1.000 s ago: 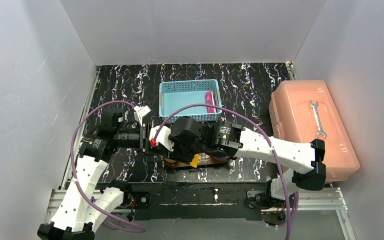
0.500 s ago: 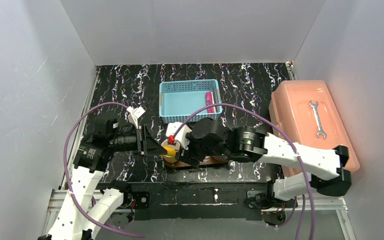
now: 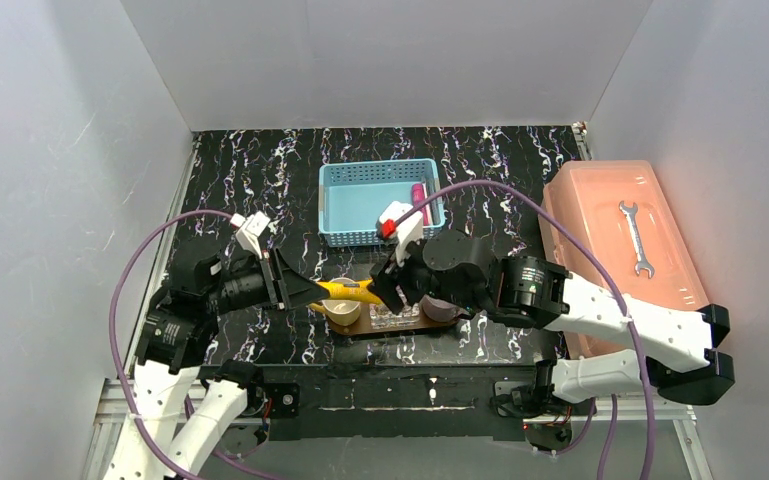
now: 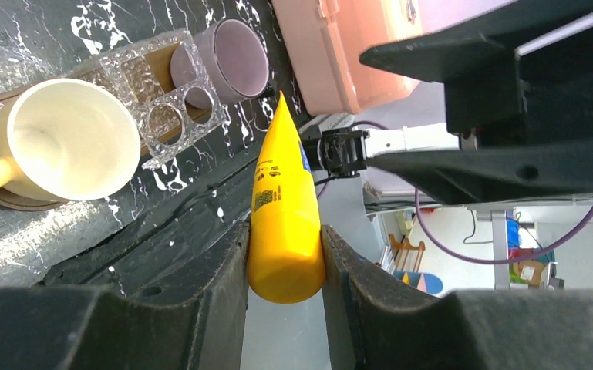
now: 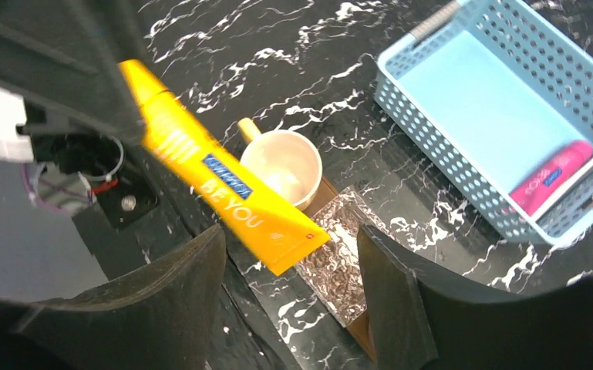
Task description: Prepare toiletry sets of a toothbrush and toothpaste on the tray
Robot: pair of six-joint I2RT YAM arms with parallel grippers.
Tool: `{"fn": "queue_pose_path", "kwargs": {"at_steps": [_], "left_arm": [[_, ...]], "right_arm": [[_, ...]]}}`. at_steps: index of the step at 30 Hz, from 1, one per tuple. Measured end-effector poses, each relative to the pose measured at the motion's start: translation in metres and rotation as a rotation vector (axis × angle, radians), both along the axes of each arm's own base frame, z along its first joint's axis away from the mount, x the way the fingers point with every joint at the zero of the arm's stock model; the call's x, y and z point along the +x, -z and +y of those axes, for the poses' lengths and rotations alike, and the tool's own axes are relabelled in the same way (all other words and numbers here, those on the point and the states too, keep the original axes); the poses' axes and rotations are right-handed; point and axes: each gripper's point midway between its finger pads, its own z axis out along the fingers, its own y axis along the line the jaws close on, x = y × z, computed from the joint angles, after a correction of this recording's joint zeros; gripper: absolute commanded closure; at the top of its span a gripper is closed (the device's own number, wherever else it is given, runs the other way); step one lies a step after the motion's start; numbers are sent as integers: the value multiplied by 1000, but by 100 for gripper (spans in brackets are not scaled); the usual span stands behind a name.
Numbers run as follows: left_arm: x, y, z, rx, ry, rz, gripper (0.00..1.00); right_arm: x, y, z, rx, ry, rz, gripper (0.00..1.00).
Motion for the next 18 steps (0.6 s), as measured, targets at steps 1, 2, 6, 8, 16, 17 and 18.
{"fn": "queue_pose_path", "kwargs": {"at_steps": [1,2,6,8,16,17,18], "left_arm": [[0,-1,1,-4,-10,-4,100],[1,-3,1,-7,-23,-7,100],[2,-8,4,-21,-71,-18,100],[3,-10,6,-28,-97,-22,100],[3,-25,12,-86,-190,-30,100],[3,-26,12,-93,-198,-26,100],[4,-28,13,-100,-206,-21,100]], "right_arm": [[6,1,-2,19,36,20,30],[12,1,-3,37,66,38,30],[40,1,-17,145,198,122,30],[53,0,-25,216,253,168,31],[67,-4,-32,470,287,334,31],[66,-4,-29,493,272,356,31],[64,-3,-26,513,255,378,31]]}}
